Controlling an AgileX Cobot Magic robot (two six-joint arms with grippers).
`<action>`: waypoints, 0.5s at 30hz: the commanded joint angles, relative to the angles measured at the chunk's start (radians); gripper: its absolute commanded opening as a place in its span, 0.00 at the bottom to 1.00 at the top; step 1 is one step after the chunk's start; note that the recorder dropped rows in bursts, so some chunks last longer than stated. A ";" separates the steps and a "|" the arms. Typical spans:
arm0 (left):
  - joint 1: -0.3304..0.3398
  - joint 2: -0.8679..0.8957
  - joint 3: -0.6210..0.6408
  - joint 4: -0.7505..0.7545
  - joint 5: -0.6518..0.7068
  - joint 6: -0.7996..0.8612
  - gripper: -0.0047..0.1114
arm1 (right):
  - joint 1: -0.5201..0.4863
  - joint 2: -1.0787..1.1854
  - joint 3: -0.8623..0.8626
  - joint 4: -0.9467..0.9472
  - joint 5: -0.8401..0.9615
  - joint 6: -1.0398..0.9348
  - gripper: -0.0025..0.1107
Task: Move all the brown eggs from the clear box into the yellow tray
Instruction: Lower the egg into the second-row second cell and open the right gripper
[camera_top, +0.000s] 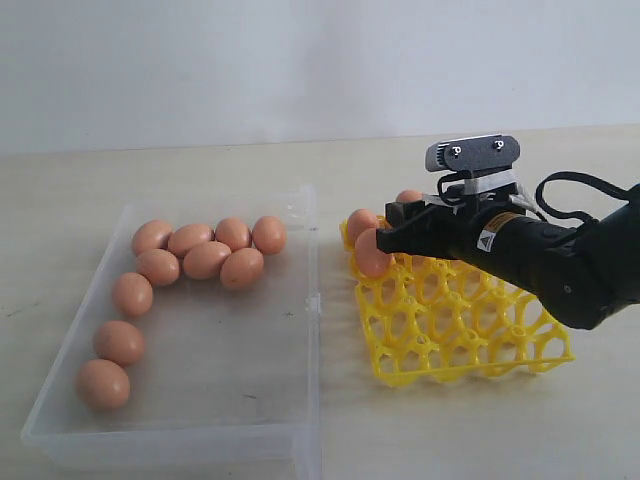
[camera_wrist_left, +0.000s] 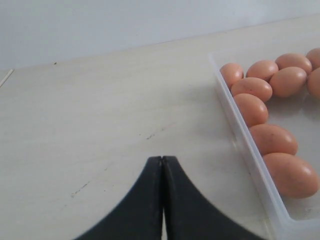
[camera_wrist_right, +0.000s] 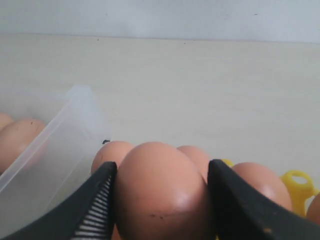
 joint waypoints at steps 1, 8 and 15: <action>-0.005 -0.006 -0.004 -0.001 -0.006 -0.005 0.04 | -0.013 0.014 -0.019 -0.013 0.012 0.010 0.02; -0.005 -0.006 -0.004 -0.001 -0.006 -0.005 0.04 | -0.027 0.015 -0.019 -0.013 0.025 0.010 0.02; -0.005 -0.006 -0.004 -0.001 -0.006 -0.005 0.04 | -0.027 0.015 -0.019 -0.013 0.040 0.000 0.02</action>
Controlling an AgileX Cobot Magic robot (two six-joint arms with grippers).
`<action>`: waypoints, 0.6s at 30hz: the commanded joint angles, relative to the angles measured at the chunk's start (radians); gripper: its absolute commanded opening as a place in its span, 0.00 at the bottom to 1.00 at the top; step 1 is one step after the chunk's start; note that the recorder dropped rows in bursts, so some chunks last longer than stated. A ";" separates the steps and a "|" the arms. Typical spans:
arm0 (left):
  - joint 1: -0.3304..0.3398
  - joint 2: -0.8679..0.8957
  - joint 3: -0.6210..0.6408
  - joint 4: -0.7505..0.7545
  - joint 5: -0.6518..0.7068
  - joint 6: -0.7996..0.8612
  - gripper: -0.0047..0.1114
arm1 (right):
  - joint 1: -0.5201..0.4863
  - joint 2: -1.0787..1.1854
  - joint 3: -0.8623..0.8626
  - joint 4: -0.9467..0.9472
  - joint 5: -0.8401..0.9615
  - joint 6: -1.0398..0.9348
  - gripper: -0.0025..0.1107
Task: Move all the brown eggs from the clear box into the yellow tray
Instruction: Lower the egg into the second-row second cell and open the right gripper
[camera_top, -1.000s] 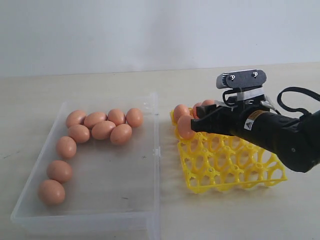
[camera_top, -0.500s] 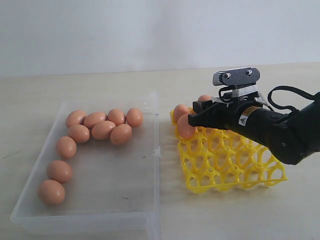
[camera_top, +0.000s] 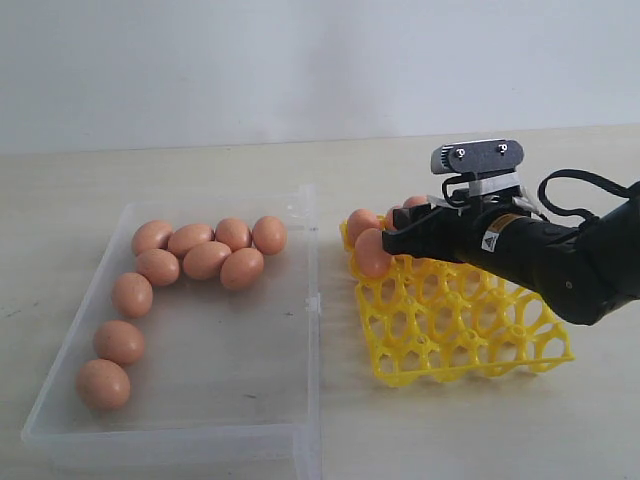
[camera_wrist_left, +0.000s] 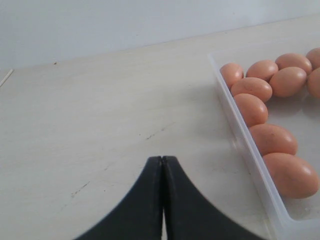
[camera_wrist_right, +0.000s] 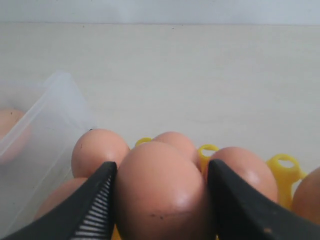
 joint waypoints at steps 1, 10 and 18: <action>-0.005 -0.006 -0.004 -0.001 -0.006 -0.005 0.04 | -0.006 -0.001 -0.007 -0.014 -0.005 -0.010 0.02; -0.005 -0.006 -0.004 -0.001 -0.006 -0.005 0.04 | -0.006 -0.001 -0.007 -0.073 -0.005 -0.010 0.02; -0.005 -0.006 -0.004 -0.001 -0.006 -0.005 0.04 | -0.006 -0.001 -0.007 -0.073 0.007 -0.010 0.02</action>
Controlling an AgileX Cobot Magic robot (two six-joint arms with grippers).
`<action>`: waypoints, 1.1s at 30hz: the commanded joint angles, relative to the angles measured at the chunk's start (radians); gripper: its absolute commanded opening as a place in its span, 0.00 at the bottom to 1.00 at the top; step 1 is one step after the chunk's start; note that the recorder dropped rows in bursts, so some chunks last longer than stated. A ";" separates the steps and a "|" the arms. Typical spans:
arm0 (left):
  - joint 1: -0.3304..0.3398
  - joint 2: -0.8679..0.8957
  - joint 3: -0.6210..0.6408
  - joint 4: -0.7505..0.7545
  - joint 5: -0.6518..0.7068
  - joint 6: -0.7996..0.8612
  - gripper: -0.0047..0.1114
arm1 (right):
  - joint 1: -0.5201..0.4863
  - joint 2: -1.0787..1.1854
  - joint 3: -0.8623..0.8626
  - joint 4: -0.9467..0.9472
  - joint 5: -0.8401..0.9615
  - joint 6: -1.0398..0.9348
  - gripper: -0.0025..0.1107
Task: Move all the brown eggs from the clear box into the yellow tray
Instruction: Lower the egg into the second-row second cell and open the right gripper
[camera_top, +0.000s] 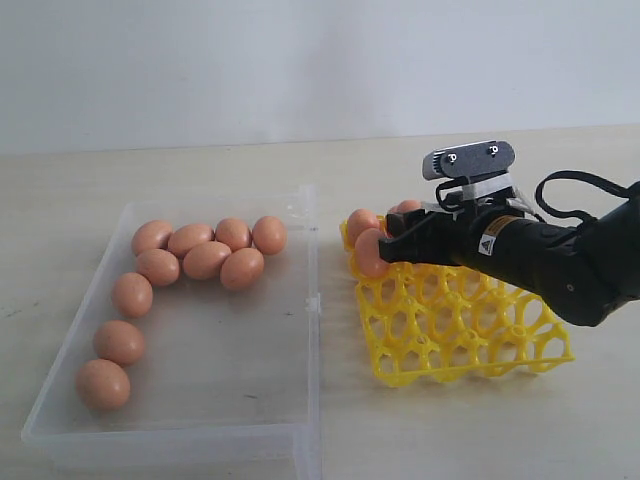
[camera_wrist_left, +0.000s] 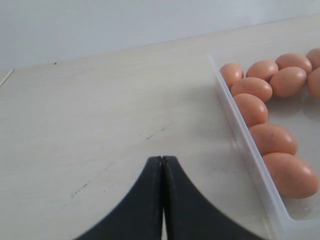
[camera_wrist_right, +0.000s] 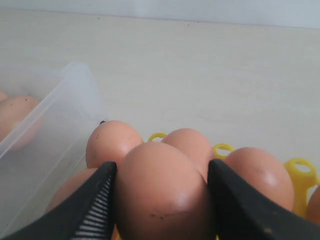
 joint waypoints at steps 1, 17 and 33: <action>-0.005 -0.006 -0.004 -0.001 -0.006 -0.005 0.04 | -0.006 -0.001 -0.007 -0.009 0.004 -0.008 0.02; -0.005 -0.006 -0.004 -0.001 -0.006 -0.005 0.04 | -0.006 -0.001 -0.007 -0.013 0.002 -0.006 0.38; -0.005 -0.006 -0.004 -0.001 -0.006 -0.005 0.04 | -0.006 -0.001 -0.009 -0.013 0.006 0.001 0.54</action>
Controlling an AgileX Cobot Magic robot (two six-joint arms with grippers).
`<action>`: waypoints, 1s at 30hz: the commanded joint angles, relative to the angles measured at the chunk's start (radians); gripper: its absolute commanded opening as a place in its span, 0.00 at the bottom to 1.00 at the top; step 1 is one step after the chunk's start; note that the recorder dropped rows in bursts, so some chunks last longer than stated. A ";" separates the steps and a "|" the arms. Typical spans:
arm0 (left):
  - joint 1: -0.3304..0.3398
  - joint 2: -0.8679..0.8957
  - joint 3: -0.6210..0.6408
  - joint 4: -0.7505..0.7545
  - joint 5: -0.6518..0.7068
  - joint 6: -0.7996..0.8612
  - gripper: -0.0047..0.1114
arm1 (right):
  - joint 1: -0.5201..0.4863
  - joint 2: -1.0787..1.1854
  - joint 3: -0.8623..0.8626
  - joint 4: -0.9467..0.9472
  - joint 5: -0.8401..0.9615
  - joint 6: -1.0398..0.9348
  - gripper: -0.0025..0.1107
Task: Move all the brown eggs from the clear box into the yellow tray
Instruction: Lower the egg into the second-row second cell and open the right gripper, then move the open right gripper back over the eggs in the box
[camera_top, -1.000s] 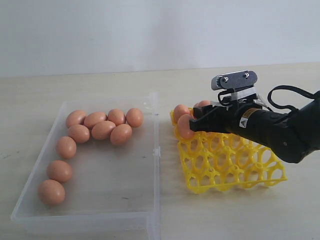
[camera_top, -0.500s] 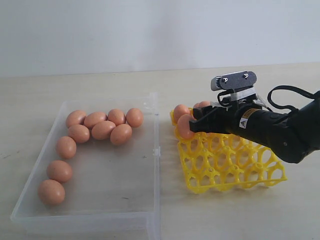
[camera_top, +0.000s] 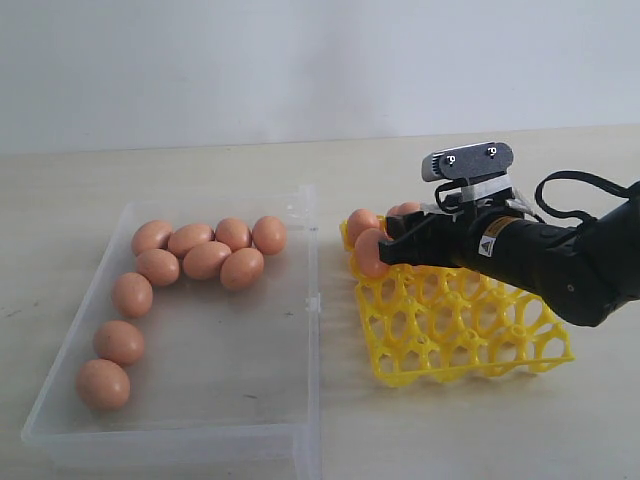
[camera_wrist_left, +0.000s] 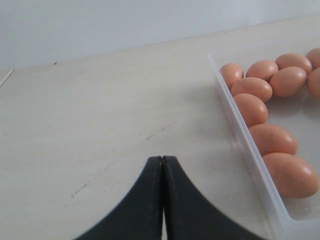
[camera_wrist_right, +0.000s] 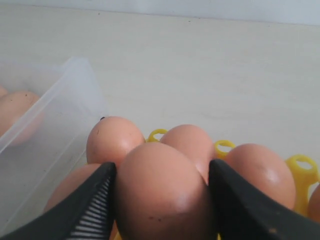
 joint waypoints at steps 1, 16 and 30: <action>-0.005 -0.006 -0.004 -0.001 -0.006 -0.005 0.04 | -0.006 -0.001 -0.009 -0.005 -0.003 0.001 0.56; -0.005 -0.006 -0.004 -0.001 -0.006 -0.005 0.04 | -0.006 -0.007 -0.009 0.047 0.007 0.001 0.56; -0.005 -0.006 -0.004 -0.001 -0.006 -0.005 0.04 | -0.004 -0.179 -0.063 0.097 0.233 0.003 0.56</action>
